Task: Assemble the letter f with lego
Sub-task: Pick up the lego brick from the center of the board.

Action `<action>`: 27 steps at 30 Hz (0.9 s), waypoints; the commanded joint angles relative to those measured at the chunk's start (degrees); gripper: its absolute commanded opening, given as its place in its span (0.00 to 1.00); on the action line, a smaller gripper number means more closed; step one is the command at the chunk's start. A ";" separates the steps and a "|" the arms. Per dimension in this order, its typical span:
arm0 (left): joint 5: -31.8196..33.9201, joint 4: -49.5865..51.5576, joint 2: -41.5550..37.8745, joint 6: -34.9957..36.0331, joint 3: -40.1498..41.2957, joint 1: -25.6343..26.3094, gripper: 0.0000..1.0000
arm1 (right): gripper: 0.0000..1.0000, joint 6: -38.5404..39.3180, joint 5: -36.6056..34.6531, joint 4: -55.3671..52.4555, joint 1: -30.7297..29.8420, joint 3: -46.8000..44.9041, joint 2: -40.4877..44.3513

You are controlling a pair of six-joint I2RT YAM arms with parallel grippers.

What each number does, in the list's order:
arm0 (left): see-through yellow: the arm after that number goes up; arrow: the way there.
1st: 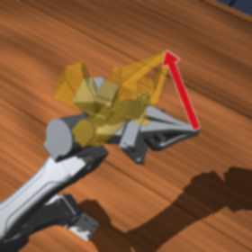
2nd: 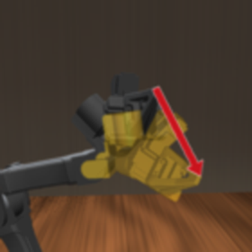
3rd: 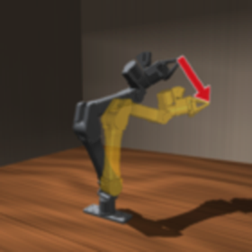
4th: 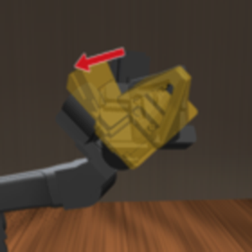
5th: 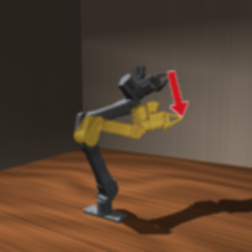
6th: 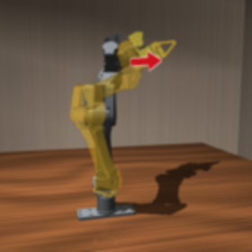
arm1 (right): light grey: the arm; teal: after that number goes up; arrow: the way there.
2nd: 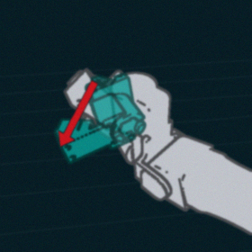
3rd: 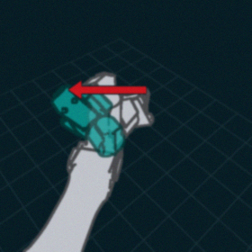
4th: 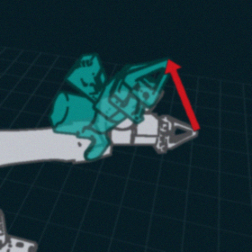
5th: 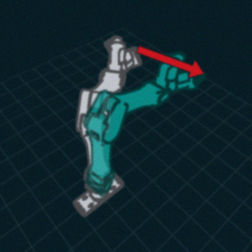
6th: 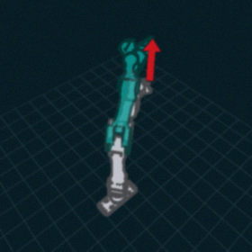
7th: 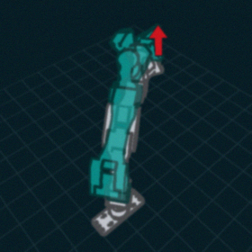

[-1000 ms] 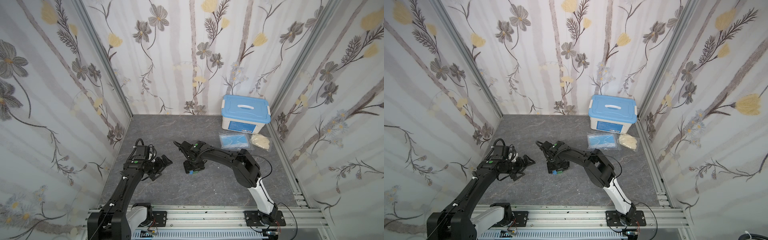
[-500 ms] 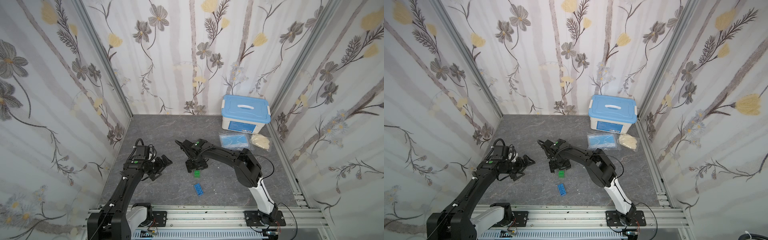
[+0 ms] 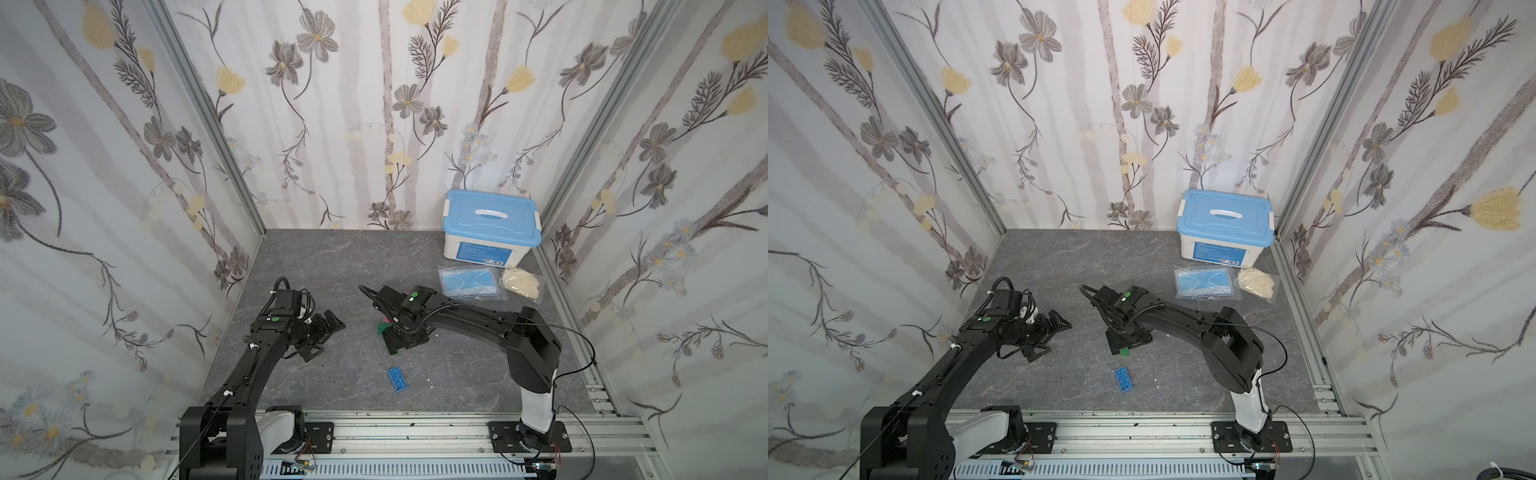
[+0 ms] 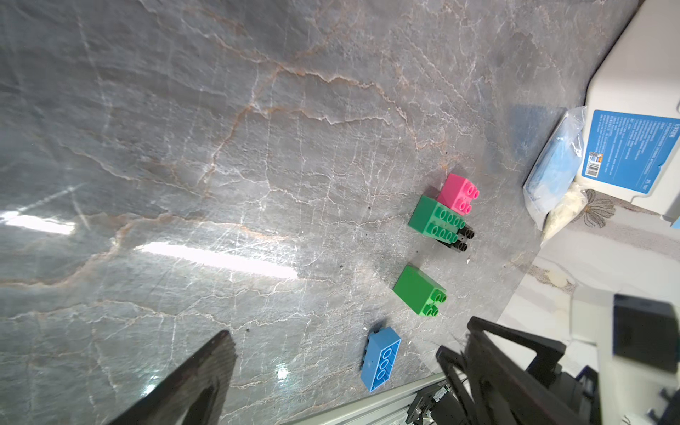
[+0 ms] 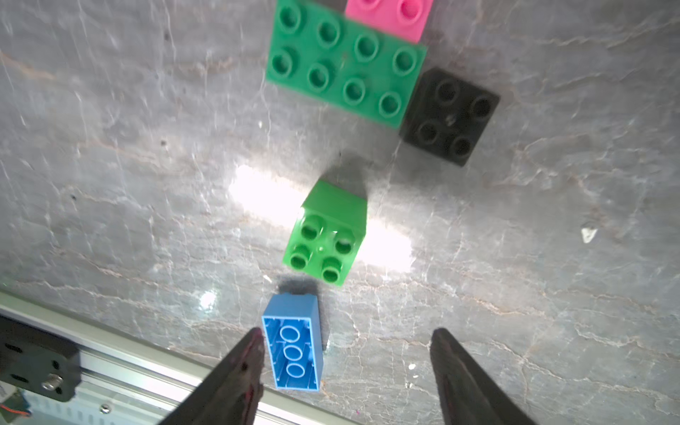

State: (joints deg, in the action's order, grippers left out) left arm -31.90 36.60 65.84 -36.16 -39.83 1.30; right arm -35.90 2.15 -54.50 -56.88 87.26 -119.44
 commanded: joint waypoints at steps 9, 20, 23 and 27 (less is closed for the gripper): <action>0.74 -0.09 1.22 1.07 -1.11 0.02 1.00 | 0.65 -0.60 4.00 8.37 -4.11 -5.09 -1.39; 1.87 1.10 0.34 1.44 -1.74 0.02 1.00 | 0.56 0.91 5.41 8.49 -4.69 -5.48 -3.56; 2.00 1.10 0.34 1.34 -1.73 0.02 1.00 | 0.50 1.09 5.39 8.89 -4.85 -5.96 -3.95; 2.17 1.37 0.25 1.51 -2.00 0.04 1.00 | 0.43 1.27 5.58 9.15 -4.90 -6.40 -4.39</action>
State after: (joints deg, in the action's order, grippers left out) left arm -30.55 37.45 66.30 -35.55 -41.28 1.34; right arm -34.83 7.33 -46.48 -61.71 81.03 -123.57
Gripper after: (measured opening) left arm 0.997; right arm 0.440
